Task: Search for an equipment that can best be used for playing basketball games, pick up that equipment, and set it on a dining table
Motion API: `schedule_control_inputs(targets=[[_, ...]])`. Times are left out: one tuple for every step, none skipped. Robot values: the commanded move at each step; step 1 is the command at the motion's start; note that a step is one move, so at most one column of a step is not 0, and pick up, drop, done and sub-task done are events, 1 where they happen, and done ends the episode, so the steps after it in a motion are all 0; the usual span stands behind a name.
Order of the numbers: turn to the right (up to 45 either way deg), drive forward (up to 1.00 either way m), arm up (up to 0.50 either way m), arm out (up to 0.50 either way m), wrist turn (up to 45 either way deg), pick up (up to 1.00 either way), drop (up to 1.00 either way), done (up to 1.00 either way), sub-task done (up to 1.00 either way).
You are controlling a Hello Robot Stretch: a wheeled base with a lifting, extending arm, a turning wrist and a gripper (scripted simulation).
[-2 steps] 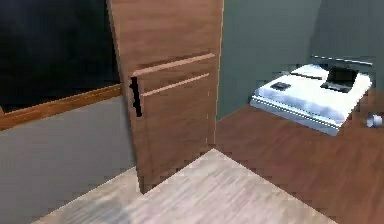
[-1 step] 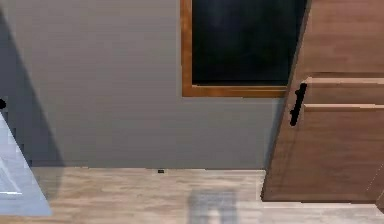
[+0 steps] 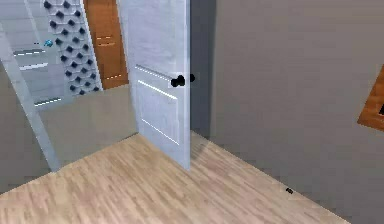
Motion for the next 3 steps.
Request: schedule_control_inputs(targets=[[-6.0,0.0,0.0,0.0,0.0,0.0,0.0,0.0,0.0],[0.0,0.75,0.0,0.0,0.0,0.0,0.0,0.0,0.0],[-30.0,0.0,0.0,0.0,0.0,0.0,0.0,0.0,0.0]])
